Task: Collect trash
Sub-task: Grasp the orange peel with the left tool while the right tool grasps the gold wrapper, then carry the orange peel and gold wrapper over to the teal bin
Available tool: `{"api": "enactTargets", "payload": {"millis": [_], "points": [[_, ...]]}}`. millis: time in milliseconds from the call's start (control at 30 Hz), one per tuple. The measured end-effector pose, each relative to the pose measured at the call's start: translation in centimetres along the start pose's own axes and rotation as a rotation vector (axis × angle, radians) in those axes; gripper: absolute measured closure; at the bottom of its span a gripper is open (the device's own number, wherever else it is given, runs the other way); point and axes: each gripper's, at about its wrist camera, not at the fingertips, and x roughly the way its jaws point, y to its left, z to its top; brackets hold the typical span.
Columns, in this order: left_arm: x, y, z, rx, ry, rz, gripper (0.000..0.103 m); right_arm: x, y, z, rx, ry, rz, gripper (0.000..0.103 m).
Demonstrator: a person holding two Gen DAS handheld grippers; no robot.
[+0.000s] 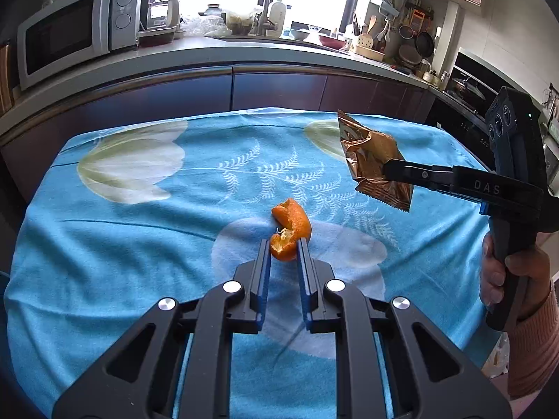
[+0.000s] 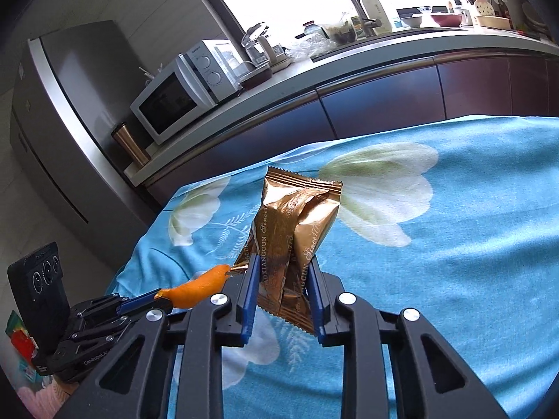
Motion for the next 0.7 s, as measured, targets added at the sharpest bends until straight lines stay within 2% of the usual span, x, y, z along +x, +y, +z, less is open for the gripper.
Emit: {"api": "enactTargets", "payload": {"millis": [333,500,700], "points": [[-1.7,2.0,-3.3,-0.035,0.022,-0.005,0.087,1.5,3.8,-1.9,-0.058,0.060,0.077,0.079],[-1.6,2.7,-4.2,-0.056,0.053,-0.018,0.084,2.6,5.9,-2.4,-0.104,0.085,0.077,0.079],[-1.2,3.5,-3.9,-0.079,0.072,-0.038,0.083,3.4,6.9,-2.9,-0.137,0.107,0.062,0.079]]}}
